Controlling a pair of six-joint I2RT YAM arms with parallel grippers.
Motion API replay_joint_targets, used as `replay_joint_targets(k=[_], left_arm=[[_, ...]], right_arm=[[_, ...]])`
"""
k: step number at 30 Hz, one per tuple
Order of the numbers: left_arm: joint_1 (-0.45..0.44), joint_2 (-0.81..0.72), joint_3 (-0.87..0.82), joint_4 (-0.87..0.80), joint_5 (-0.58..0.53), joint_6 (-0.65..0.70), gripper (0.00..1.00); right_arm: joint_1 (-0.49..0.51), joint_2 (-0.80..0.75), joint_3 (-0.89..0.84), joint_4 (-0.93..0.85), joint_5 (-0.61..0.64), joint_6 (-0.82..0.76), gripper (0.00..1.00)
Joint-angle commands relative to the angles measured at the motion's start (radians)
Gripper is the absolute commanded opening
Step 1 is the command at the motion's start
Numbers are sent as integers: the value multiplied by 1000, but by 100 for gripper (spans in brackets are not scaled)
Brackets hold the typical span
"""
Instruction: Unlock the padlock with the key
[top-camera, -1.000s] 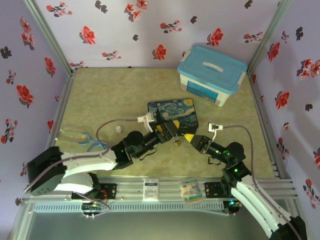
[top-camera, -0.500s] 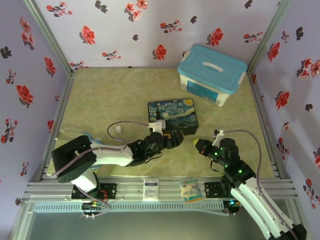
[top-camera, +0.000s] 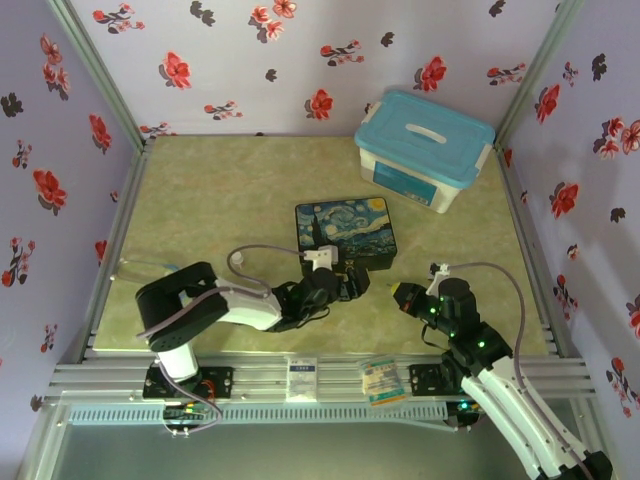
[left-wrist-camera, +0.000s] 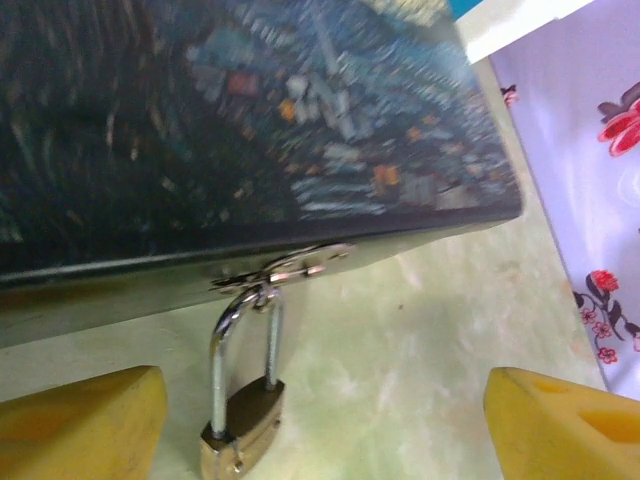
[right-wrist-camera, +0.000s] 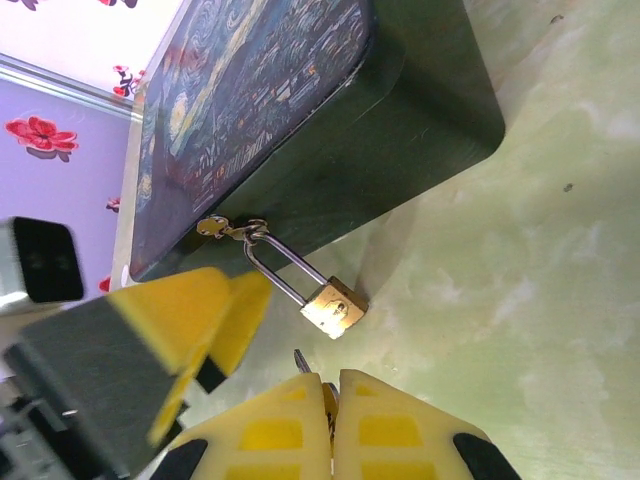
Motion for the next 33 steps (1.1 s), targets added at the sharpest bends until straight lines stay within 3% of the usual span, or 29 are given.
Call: replay_joint_targets(k=[1,10,16,21,28,33], left_arm=[[15,56,-5,95,20,-18,81],[-29,93,63,-102,-12,-62,69],[-69,115,135,-308,-33,-34,67],[-64,149,137,-310,-43,-36,62],[-75,159,149,-328,-55,-33,44],[-87,160,151,-342,-65,-39,42]], right_arm=[[-7,-19,-4,3,-11,3,0],[-10,-46,-15,-26,-16,1,0],[-12,-39,-16,-16,-16,4,0],[-17,1,-20,9,-24,-2,0],[-23,13,-28,24,-26,-2,0],[-24,11,-41,30,-31,3,0]])
